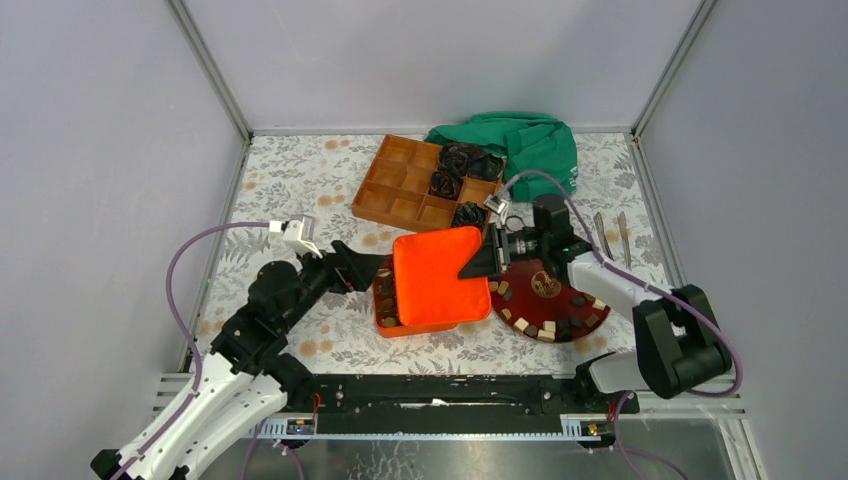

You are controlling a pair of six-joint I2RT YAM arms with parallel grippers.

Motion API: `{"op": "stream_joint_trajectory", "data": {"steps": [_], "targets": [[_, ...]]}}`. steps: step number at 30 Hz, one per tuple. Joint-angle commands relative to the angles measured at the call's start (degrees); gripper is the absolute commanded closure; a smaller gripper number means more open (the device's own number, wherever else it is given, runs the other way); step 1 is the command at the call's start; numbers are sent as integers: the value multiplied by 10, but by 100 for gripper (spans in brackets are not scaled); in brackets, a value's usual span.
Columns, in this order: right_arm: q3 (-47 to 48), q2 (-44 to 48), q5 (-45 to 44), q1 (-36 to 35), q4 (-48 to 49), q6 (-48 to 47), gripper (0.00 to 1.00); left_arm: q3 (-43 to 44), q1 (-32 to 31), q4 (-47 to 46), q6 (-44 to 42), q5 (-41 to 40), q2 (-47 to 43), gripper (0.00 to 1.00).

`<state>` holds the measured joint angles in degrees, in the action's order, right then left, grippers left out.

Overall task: Pack the chocolate
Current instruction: Pick up the box lid from the center of the board, then close the box lid on the packing box.

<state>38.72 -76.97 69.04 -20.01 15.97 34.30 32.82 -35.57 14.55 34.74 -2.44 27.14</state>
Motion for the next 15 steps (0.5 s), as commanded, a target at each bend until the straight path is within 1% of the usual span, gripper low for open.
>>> {"op": "stream_joint_trajectory", "data": {"steps": [1,5,10,12,15], "targets": [[43,-68,-30,-48,92,99,98,-6,2,26,40,-68,24,6],[72,-146,-29,-92,152,161,98,-19,2,27,56,-66,49,7],[108,-229,-36,-123,216,228,98,-42,2,21,66,-61,61,7],[110,-248,-39,-130,245,248,99,-51,2,20,70,-63,60,7],[111,-262,-53,-135,246,251,99,-63,2,19,73,-71,61,8]]}}
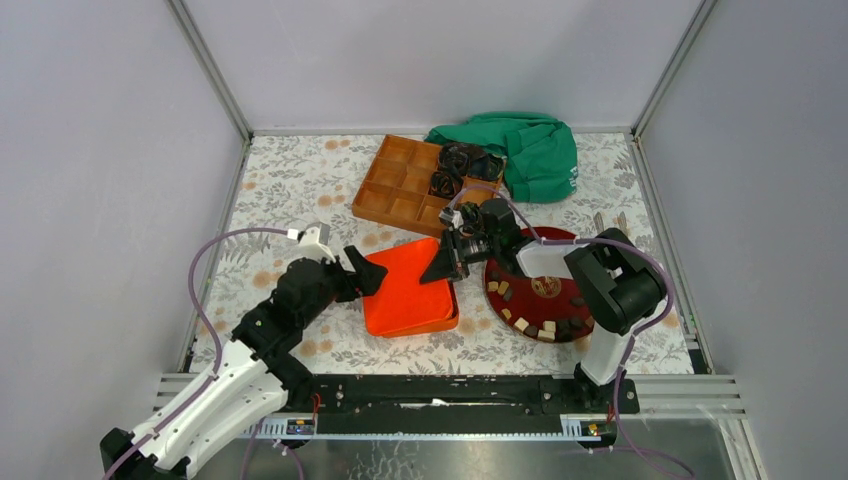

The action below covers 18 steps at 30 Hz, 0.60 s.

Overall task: Pack the chocolate
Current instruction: Close the box lid on the packing box.

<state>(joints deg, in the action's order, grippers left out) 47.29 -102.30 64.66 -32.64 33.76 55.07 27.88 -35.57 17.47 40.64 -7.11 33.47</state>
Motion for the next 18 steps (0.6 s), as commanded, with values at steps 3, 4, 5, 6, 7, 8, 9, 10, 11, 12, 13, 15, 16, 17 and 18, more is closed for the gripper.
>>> {"op": "stream_joint_trajectory", "data": {"steps": [3,4,5,6,7,8,9,10,11,12,13,15,16,17,18], "targets": [[33,-7,-27,-9,11,1,98,-21,2,-11,17,-29,6,11],[36,-4,-34,-9,-11,-15,98,-23,3,-12,17,-30,10,12],[39,-2,-41,-9,-30,-31,98,-24,3,-12,17,-31,13,13],[41,0,-47,-8,-47,-46,98,-26,3,-12,17,-31,19,13],[44,1,-52,-9,-64,-57,97,-27,2,-13,18,-32,24,13],[46,2,-56,-9,-78,-73,97,-28,2,-12,18,-31,27,14],[48,4,-60,-9,-90,-82,97,-29,3,-13,19,-31,33,14],[49,6,-64,-9,-99,-88,97,-30,3,-14,20,-30,37,14],[50,7,-67,-9,-104,-90,96,-32,2,-15,20,-28,39,14],[49,8,-68,-8,-106,-92,96,-34,3,-19,20,-25,41,14],[50,9,-72,-8,-110,-95,96,-36,3,-23,20,-22,42,14],[50,11,-76,-8,-120,-103,95,-39,3,-30,20,-17,45,15],[49,12,-78,-7,-122,-104,95,-41,2,-33,20,-13,46,15],[48,14,-79,-6,-123,-104,94,-42,2,-35,19,-11,48,15],[47,17,-80,-3,-124,-104,94,-43,3,-37,19,-8,49,15]]}}
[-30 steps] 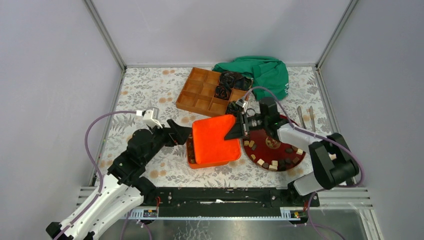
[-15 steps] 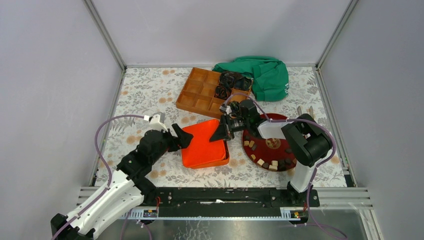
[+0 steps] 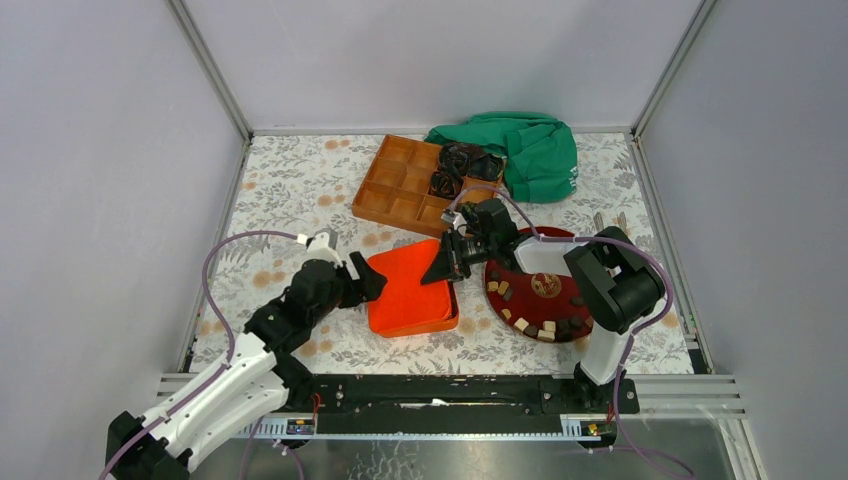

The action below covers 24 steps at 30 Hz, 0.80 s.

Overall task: Pack the chocolate
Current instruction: Close the box lid on the packing box.

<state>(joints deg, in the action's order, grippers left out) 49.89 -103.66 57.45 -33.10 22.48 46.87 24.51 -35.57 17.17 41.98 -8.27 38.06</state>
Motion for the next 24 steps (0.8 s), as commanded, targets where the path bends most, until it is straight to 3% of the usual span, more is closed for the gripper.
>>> {"op": "stream_joint_trajectory", "data": {"steps": [1,19,24], "targets": [[20,33,-9,4,-12,-24,93,-11,2,-36,6,6,6,15],[20,40,-15,25,-50,-51,84,-24,2,-85,7,53,62,15],[16,48,-28,29,-77,-71,72,-27,2,-94,7,62,71,15]]}}
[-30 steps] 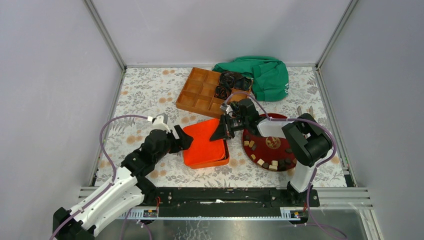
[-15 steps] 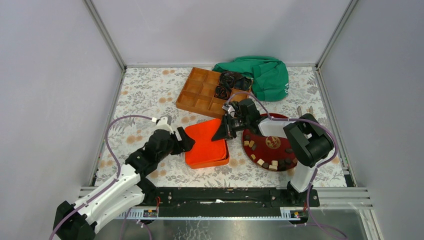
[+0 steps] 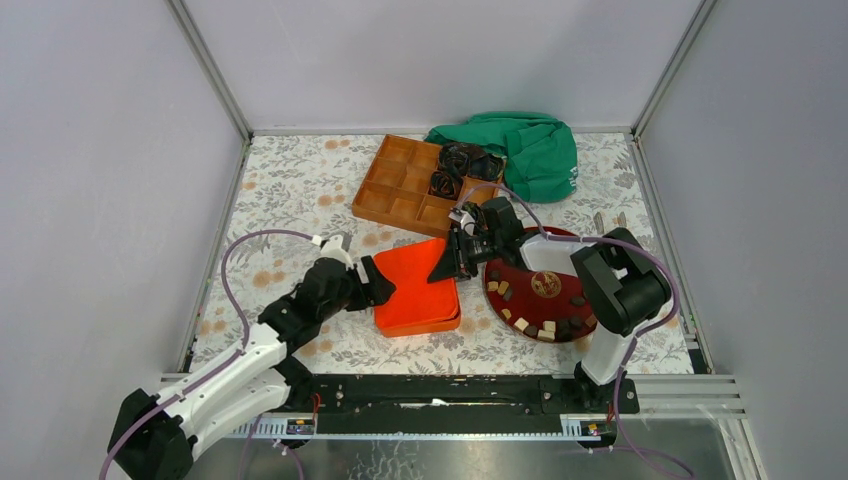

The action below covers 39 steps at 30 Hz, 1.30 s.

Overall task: Pack the chocolate
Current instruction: Close the box lid on the packing box.

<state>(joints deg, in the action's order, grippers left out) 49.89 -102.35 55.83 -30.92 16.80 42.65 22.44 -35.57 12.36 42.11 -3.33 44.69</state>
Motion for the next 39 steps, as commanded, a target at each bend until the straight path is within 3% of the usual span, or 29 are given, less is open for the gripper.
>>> {"op": "stream_joint_trajectory", "data": {"steps": [1,7,24,39], "targets": [[16,35,-13,8,-24,-31,71,-6,2,-48,6,14,7,15],[29,34,-18,12,-54,-55,69,-7,2,-67,7,29,31,16],[40,70,-59,42,-156,-146,50,-12,3,-107,3,70,77,16],[38,104,-65,80,-221,-196,47,-25,2,-172,18,113,90,15]]}}
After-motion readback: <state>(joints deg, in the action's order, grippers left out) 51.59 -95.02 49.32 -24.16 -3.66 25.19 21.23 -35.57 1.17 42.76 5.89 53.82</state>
